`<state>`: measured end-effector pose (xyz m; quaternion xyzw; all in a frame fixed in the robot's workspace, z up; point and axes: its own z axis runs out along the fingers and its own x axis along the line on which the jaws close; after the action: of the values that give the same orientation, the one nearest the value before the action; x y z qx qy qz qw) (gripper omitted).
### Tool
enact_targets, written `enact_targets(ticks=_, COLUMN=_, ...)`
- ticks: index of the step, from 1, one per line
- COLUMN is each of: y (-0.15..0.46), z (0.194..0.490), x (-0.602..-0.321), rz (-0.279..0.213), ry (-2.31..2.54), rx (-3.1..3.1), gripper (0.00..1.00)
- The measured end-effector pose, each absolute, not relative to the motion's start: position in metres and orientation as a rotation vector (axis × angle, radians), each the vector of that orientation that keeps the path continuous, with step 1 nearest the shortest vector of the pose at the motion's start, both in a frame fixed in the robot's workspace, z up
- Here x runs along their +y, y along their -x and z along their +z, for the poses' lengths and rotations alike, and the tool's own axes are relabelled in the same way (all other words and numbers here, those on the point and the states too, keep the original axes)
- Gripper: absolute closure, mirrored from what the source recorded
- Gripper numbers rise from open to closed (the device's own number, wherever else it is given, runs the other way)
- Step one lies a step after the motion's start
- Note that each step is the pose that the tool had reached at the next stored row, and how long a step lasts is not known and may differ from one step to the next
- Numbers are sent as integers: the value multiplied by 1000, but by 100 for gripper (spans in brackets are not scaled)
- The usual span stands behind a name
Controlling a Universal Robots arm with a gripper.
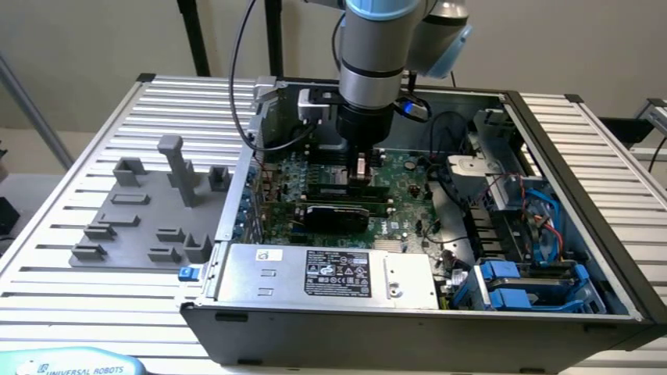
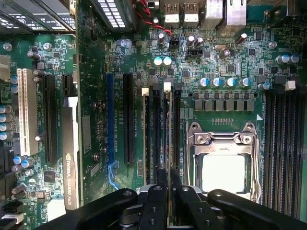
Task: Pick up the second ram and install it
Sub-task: 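Insert the second ram into the second slot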
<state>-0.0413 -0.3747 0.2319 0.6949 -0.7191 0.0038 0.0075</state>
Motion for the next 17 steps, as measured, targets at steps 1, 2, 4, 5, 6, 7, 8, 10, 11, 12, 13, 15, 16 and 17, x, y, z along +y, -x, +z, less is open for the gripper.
enact_targets(ticks=1, y=41, z=232, x=-375, rz=13, ry=-2173, rx=-2248, gripper=86)
enact_targets(ticks=2, y=41, z=232, x=-375, rz=13, ry=-2173, rx=-2248, gripper=86)
enact_targets(ticks=4, y=41, z=231, x=-375, rz=13, ry=-2174, rx=-2249, gripper=86)
enact_targets(ticks=5, y=41, z=231, x=-375, rz=13, ry=-2174, rx=-2248, gripper=86)
enact_targets(ticks=6, y=41, z=231, x=-375, rz=13, ry=-2174, rx=-2248, gripper=86)
enact_targets(ticks=7, y=41, z=231, x=-375, rz=13, ry=-2175, rx=-2248, gripper=86)
enact_targets(ticks=8, y=41, z=231, x=-375, rz=13, ry=-2175, rx=-2248, gripper=86)
enact_targets(ticks=10, y=41, z=230, x=-375, rz=13, ry=-2175, rx=-2247, gripper=86)
enact_targets(ticks=11, y=41, z=230, x=-375, rz=13, ry=-2175, rx=-2247, gripper=86)
enact_targets(ticks=12, y=42, z=230, x=-375, rz=13, ry=-2175, rx=-2247, gripper=86)
enact_targets(ticks=13, y=42, z=229, x=-375, rz=13, ry=-2175, rx=-2247, gripper=86)
enact_targets(ticks=15, y=42, z=229, x=-375, rz=13, ry=-2175, rx=-2247, gripper=86)
enact_targets(ticks=16, y=42, z=229, x=-375, rz=13, ry=-2175, rx=-2247, gripper=86)
enact_targets(ticks=17, y=42, z=228, x=-375, rz=13, ry=-2175, rx=-2247, gripper=86)
